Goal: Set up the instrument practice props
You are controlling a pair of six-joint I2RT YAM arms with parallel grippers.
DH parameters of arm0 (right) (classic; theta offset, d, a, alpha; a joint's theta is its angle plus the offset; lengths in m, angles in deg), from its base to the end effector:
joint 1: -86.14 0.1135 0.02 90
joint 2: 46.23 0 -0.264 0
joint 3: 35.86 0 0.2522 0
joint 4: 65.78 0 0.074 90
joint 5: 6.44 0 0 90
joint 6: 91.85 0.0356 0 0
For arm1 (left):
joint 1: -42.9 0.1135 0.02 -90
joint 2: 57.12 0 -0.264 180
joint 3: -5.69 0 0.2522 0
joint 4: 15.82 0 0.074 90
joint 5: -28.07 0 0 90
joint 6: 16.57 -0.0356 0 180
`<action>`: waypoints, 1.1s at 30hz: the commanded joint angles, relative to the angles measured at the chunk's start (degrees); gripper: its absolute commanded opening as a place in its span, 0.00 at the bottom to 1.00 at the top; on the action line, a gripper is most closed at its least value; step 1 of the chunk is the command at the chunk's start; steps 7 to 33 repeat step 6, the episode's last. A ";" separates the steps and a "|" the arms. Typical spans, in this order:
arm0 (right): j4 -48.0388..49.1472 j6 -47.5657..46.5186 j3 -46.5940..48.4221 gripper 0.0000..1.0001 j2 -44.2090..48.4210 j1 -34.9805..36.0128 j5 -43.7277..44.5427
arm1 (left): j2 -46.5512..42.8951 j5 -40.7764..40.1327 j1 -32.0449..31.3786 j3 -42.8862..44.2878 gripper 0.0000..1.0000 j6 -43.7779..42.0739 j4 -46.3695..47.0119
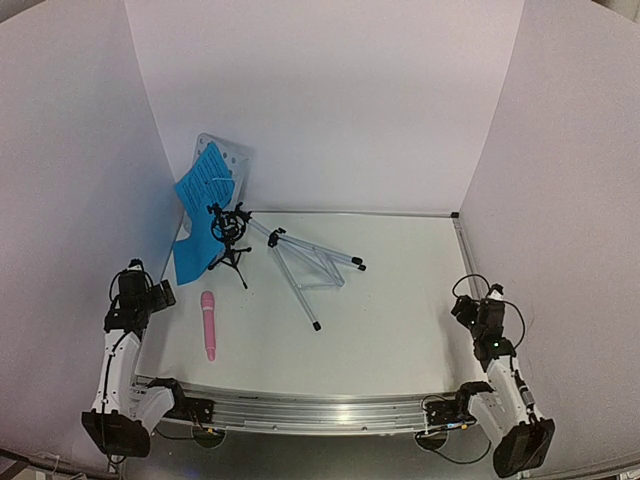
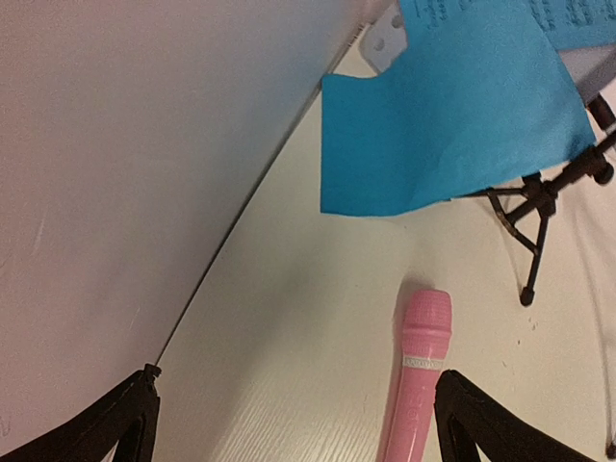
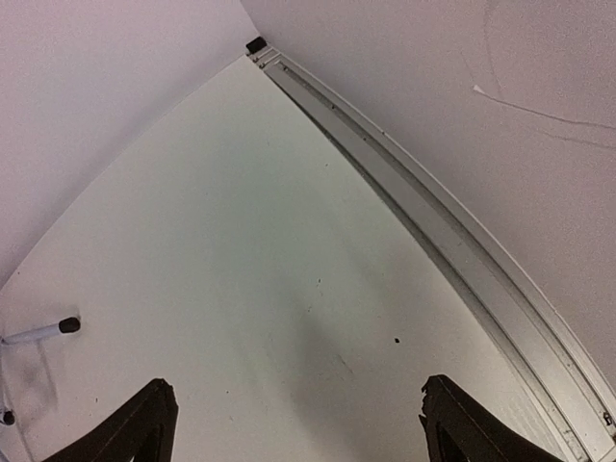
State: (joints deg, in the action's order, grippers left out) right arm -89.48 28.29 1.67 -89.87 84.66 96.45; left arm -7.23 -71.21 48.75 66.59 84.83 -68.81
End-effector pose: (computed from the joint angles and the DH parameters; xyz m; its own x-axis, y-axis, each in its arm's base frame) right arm 0.1738 -0.0124 0.2148 -0.3200 0.4979 -0.8061 0.4386 0.8320 0.3398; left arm 0.1771 0.0239 0.2906 -0.6088 -0.2585 -0.7500 -0.3470 0.9370 -0.0412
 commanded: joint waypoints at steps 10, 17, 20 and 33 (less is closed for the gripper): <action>5.24 -1.30 -11.05 0.87 19.05 -0.19 4.50 | -2.12 0.18 0.28 -4.25 1.00 8.03 5.66; 5.24 -1.30 -11.05 0.87 19.05 -0.19 4.50 | -2.12 0.18 0.28 -4.25 1.00 8.03 5.66; 5.24 -1.30 -11.05 0.87 19.05 -0.19 4.50 | -2.12 0.18 0.28 -4.25 1.00 8.03 5.66; 5.24 -1.30 -11.05 0.87 19.05 -0.19 4.50 | -2.12 0.18 0.28 -4.25 1.00 8.03 5.66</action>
